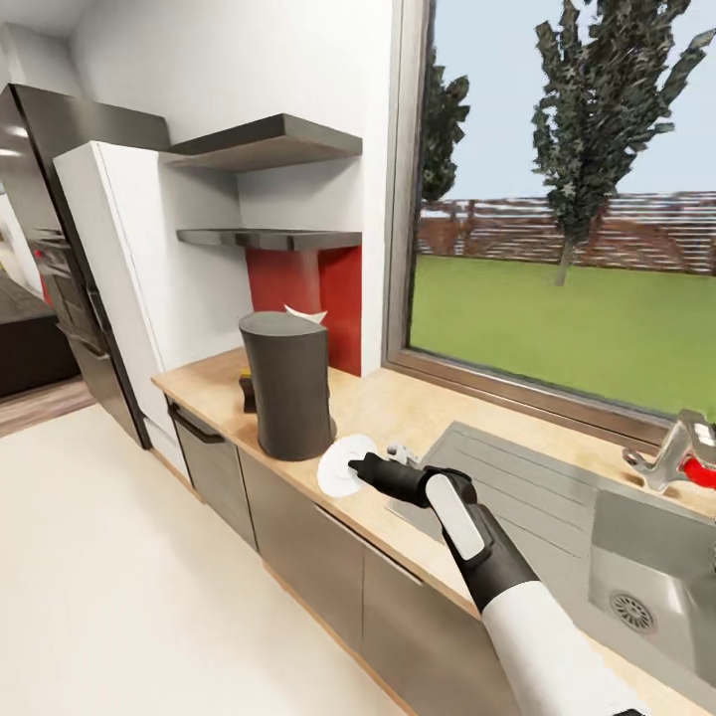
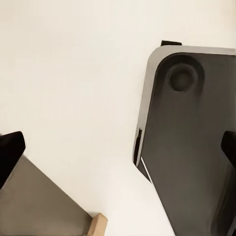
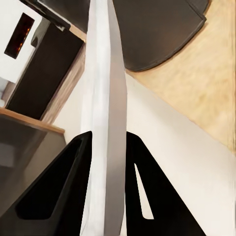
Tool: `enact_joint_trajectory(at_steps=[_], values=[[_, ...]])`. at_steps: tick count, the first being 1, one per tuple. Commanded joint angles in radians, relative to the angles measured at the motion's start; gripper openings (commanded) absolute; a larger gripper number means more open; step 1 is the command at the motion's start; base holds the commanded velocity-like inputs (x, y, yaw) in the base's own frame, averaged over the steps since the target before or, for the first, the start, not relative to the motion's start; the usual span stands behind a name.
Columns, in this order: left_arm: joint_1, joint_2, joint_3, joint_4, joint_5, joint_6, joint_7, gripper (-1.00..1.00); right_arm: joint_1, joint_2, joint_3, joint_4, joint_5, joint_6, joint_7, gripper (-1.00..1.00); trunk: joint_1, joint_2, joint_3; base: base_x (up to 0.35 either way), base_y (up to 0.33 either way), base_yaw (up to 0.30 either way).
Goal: Set up a coffee station on the kitchen countertop: keep the coffee maker on the countertop, move the bottle of coffee from the kitchen shelf to the counter next to the coffee maker, place a paper coffee filter on top of the coffee maker, put the saucer next to the coffee maker with the coffee cup on the saucer, and place the electric kettle next to the coffee maker.
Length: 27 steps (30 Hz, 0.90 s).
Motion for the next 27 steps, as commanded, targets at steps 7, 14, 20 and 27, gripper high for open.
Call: enact_joint_trajectory(at_steps=[7, 14, 20, 27], values=[[-0.001, 0.000, 0.004, 0.001, 0.007, -0.004, 0.001, 1.00, -0.001, 0.002, -0.003, 0.051, 0.001, 0.001, 0.004, -1.00, 0.001, -0.002, -0.002, 0.083, 0.288, -0.272], [-0.001, 0.001, 0.006, 0.001, 0.007, -0.003, 0.003, 1.00, -0.001, 0.002, -0.004, 0.089, 0.000, -0.013, 0.004, -1.00, 0.001, -0.002, -0.002, 0.069, 0.169, -0.081], [0.002, 0.003, 0.003, 0.000, 0.002, 0.017, 0.003, 1.00, 0.006, -0.003, -0.027, 0.114, 0.003, -0.049, 0.007, -1.00, 0.001, -0.002, -0.002, 0.006, 0.017, -0.001], [0.002, -0.002, 0.002, -0.001, 0.001, 0.009, 0.002, 1.00, 0.012, -0.031, -0.013, 0.075, 0.001, -0.009, 0.001, -1.00, 0.001, -0.002, -0.002, 0.000, 0.000, 0.000]])
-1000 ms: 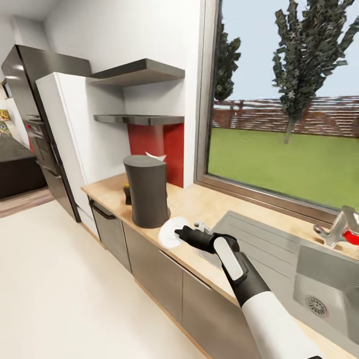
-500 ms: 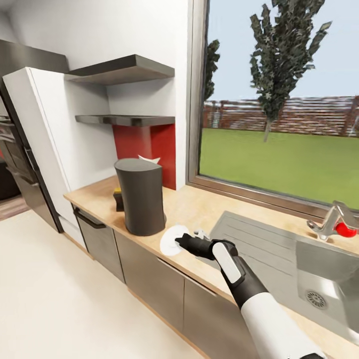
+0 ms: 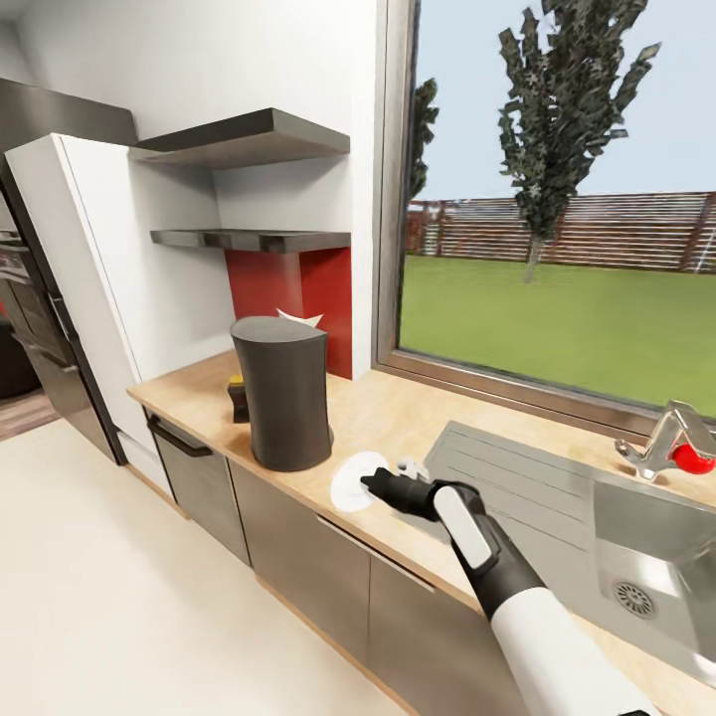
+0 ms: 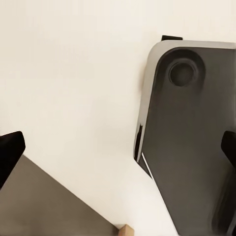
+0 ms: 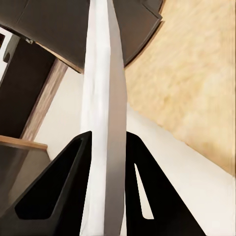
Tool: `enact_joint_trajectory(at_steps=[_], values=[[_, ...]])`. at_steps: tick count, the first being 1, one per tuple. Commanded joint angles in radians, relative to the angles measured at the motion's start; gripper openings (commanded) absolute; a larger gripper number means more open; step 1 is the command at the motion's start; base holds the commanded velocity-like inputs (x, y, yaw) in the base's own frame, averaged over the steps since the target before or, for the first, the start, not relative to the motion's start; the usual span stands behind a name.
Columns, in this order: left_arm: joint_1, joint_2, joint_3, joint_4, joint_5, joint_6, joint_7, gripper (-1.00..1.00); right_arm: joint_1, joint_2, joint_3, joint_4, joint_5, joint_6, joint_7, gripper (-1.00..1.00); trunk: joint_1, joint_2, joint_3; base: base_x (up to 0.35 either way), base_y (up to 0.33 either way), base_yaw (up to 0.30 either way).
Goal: Set up a coffee station on the kitchen countertop: keep the coffee maker on the countertop, move the bottle of coffee from the kitchen shelf to the counter next to the coffee maker, place a paper coffee filter on top of the coffee maker, put the saucer next to the coffee maker with the coffee cup on the saucer, and place the electric kettle next to the coffee maker.
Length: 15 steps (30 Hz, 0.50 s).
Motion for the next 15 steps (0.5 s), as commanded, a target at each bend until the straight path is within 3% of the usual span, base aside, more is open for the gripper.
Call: enact_joint_trajectory(at_steps=[1, 5, 10, 15], values=[[-0.001, -0.001, 0.004, 0.001, 0.006, -0.004, 0.000, 1.00, -0.001, -0.006, -0.001, -0.006, 0.001, 0.007, 0.003, -1.00, 0.001, -0.002, -0.002, 0.000, 0.000, 0.000], [-0.001, 0.000, 0.004, 0.001, 0.007, -0.004, 0.000, 1.00, 0.000, -0.007, -0.010, 0.005, -0.002, 0.008, 0.002, -1.00, 0.001, -0.002, -0.002, 0.000, 0.000, -0.063], [-0.001, 0.000, 0.004, 0.001, 0.007, -0.004, 0.001, 1.00, 0.000, -0.002, -0.037, 0.033, -0.003, 0.008, 0.001, -1.00, 0.001, -0.002, -0.002, 0.000, 0.009, -0.227], [-0.001, 0.000, 0.004, 0.001, 0.006, -0.005, 0.001, 1.00, 0.000, 0.000, -0.065, 0.061, -0.001, 0.008, 0.002, -1.00, 0.001, -0.002, -0.002, 0.003, 0.209, -0.270]])
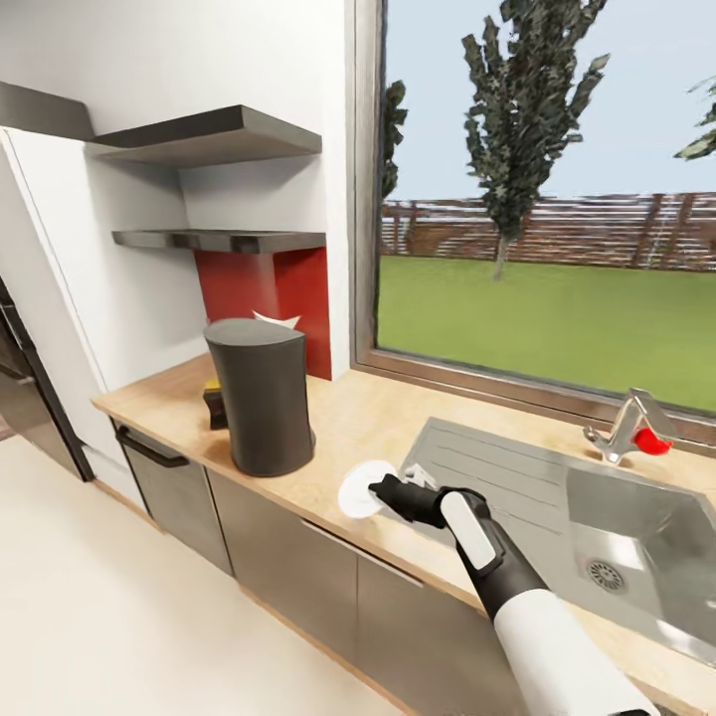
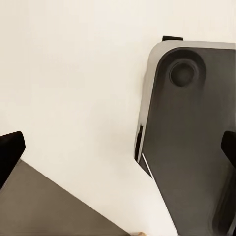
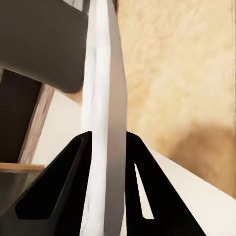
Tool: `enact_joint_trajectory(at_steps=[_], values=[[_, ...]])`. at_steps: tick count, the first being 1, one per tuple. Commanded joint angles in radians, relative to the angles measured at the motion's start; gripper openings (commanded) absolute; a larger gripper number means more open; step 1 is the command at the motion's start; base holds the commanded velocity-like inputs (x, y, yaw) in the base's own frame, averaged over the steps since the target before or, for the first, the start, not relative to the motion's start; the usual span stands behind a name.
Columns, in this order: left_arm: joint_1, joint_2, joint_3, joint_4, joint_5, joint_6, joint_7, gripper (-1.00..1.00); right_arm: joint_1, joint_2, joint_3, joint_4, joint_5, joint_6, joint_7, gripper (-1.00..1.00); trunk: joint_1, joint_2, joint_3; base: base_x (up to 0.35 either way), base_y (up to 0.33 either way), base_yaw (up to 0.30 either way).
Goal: Set up a coffee station on the kitchen countertop: keep the coffee maker on the countertop, move the bottle of coffee from the kitchen shelf to the counter next to the coffee maker, place a paper coffee filter on top of the coffee maker, put the saucer next to the coffee maker with the coffee cup on the saucer, and place the electric kettle next to the coffee maker.
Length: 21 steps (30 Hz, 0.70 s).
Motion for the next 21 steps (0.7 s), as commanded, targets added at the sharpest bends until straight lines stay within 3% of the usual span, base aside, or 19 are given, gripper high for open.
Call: enact_joint_trajectory(at_steps=[1, 2, 3, 16, 21], values=[[-0.001, 0.000, 0.004, 0.001, 0.007, -0.004, -0.001, 1.00, -0.002, 0.001, -0.007, 0.006, 0.001, 0.004, 0.004, -1.00, 0.001, -0.002, -0.002, 0.044, 0.287, -0.272], [-0.001, 0.001, 0.004, 0.001, 0.007, -0.004, -0.001, 1.00, -0.001, 0.001, -0.012, 0.011, 0.001, 0.004, 0.004, -1.00, 0.001, -0.002, -0.002, 0.070, 0.293, -0.273], [-0.001, 0.002, 0.004, 0.001, 0.007, -0.004, -0.001, 1.00, -0.001, 0.001, -0.081, 0.031, 0.001, 0.004, 0.004, -1.00, 0.001, -0.002, -0.002, 0.098, 0.296, -0.273], [-0.001, 0.002, 0.004, 0.001, 0.007, -0.003, 0.000, 1.00, -0.001, 0.020, -0.080, 0.042, 0.003, 0.004, 0.007, -1.00, 0.001, -0.002, -0.002, 0.213, 0.278, -0.262], [-0.001, 0.004, 0.005, 0.001, 0.007, -0.003, 0.001, 1.00, -0.001, 0.033, -0.078, 0.136, 0.004, 0.002, 0.045, -1.00, 0.001, -0.002, -0.002, 0.149, 0.236, -0.039]])
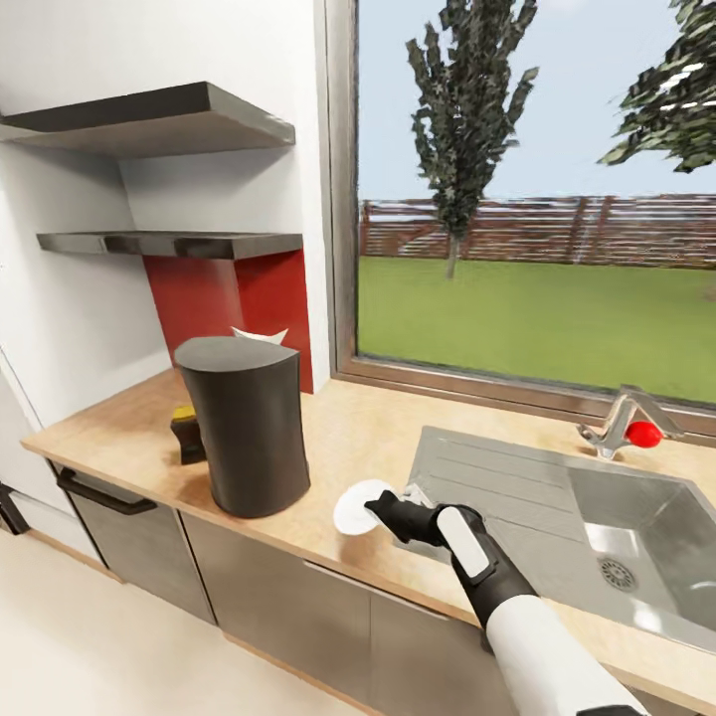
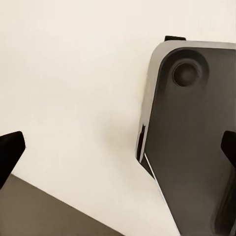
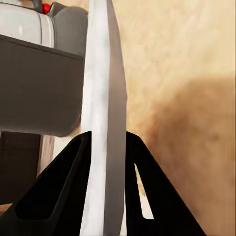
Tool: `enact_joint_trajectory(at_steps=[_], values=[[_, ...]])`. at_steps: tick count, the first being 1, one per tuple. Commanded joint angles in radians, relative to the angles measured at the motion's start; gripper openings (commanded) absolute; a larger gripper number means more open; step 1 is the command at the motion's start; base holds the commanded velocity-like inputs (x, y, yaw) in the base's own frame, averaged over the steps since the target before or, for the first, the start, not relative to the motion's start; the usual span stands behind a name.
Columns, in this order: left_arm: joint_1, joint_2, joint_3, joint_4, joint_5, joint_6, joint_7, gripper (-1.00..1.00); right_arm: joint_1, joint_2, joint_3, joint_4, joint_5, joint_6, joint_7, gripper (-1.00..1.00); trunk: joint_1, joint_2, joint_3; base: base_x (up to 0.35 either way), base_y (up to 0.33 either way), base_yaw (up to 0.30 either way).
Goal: Set up a coffee station on the kitchen countertop: keep the coffee maker on the countertop, move the bottle of coffee from the kitchen shelf to the counter next to the coffee maker, place a paper coffee filter on top of the coffee maker, put the saucer next to the coffee maker with the coffee cup on the saucer, and place the electric kettle next to the coffee maker.
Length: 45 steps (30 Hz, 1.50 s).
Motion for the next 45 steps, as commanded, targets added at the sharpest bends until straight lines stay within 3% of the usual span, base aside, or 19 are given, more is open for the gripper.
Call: enact_joint_trajectory(at_steps=[1, 5, 11, 14, 19, 37, 38, 42, 45], values=[[-0.001, -0.001, 0.004, 0.001, 0.006, -0.004, -0.001, 1.00, -0.001, 0.001, -0.001, 0.012, 0.004, 0.003, 0.011, -1.00, 0.001, -0.002, -0.002, 0.021, 0.106, -0.001], [-0.001, -0.001, 0.004, 0.001, 0.006, -0.003, -0.001, 1.00, -0.001, 0.003, -0.001, 0.072, 0.003, 0.002, 0.019, -1.00, 0.001, -0.002, -0.002, 0.007, 0.036, 0.000], [-0.005, 0.004, 0.004, 0.000, 0.005, -0.001, -0.002, 1.00, -0.001, 0.015, -0.002, 0.083, 0.002, -0.007, 0.019, -1.00, 0.001, -0.002, -0.002, 0.001, 0.004, 0.000], [-0.007, 0.007, 0.003, -0.001, 0.004, -0.002, -0.002, 1.00, -0.001, 0.029, -0.002, 0.088, 0.002, -0.068, 0.020, -1.00, 0.001, -0.002, -0.002, 0.000, 0.000, 0.000], [-0.006, 0.018, 0.003, -0.001, -0.009, -0.002, -0.001, 1.00, -0.001, 0.029, -0.002, 0.092, 0.002, -0.120, 0.019, -1.00, 0.001, -0.002, -0.002, 0.000, 0.000, 0.000], [-0.004, 0.023, 0.003, -0.009, -0.013, -0.013, -0.001, 1.00, -0.001, 0.029, -0.003, 0.165, 0.003, -0.125, 0.013, -1.00, 0.001, -0.002, -0.002, 0.026, 0.047, 0.000], [-0.007, 0.028, 0.004, -0.012, -0.012, -0.016, -0.001, 1.00, -0.001, 0.029, -0.003, 0.165, 0.002, -0.125, 0.014, -1.00, 0.001, -0.002, -0.002, 0.079, 0.143, 0.000], [-0.017, 0.097, 0.010, -0.054, -0.003, -0.022, -0.008, 1.00, -0.001, 0.029, -0.003, 0.166, 0.002, -0.125, 0.015, -1.00, 0.001, -0.002, -0.002, 0.021, 0.038, 0.000], [-0.018, 0.120, 0.013, -0.160, -0.003, -0.023, -0.011, 1.00, -0.001, 0.029, -0.003, 0.161, 0.002, -0.126, 0.015, -1.00, 0.001, -0.002, -0.002, 0.003, 0.005, 0.000]])
